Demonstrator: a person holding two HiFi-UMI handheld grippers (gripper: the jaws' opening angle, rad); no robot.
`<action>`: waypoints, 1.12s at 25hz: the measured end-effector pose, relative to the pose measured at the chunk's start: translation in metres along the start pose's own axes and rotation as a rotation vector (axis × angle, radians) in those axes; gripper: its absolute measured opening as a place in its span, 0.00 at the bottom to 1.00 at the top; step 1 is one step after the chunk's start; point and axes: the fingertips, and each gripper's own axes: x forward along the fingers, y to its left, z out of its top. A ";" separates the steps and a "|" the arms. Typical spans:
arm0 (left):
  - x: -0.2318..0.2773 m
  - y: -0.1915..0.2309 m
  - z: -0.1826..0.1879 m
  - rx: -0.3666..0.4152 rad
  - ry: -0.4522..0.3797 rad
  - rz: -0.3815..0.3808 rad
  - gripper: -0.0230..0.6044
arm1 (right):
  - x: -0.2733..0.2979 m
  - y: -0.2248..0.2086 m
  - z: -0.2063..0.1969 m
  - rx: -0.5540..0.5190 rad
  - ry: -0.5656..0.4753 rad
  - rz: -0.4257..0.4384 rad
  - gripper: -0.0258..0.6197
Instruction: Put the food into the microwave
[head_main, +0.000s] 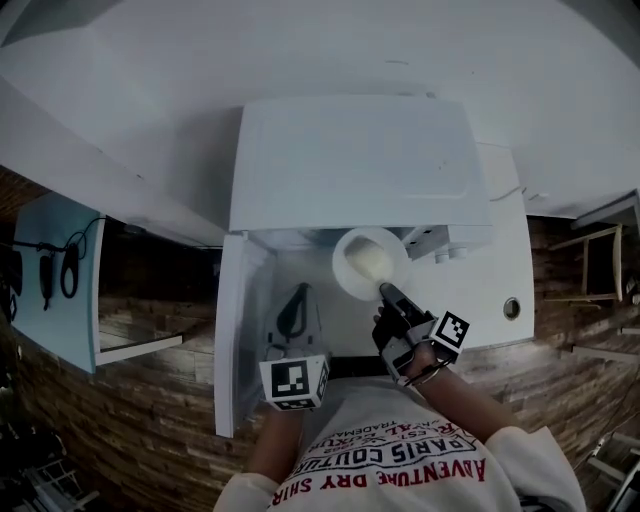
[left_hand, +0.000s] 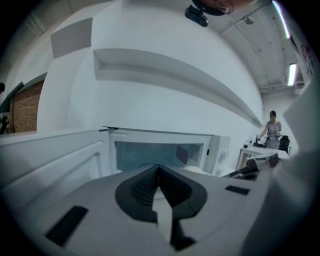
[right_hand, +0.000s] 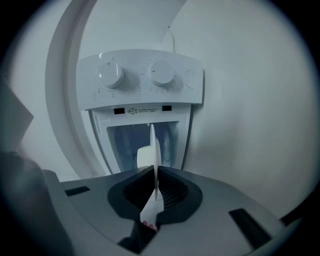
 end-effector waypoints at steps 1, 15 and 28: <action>0.002 0.003 0.000 0.005 0.002 -0.003 0.05 | 0.007 -0.003 0.000 0.005 -0.003 0.001 0.08; 0.014 0.017 -0.016 0.022 0.055 -0.066 0.05 | 0.087 -0.011 0.014 -0.011 -0.100 0.004 0.08; 0.013 0.020 -0.017 0.035 0.081 -0.072 0.05 | 0.133 -0.006 0.028 -0.042 -0.154 -0.004 0.10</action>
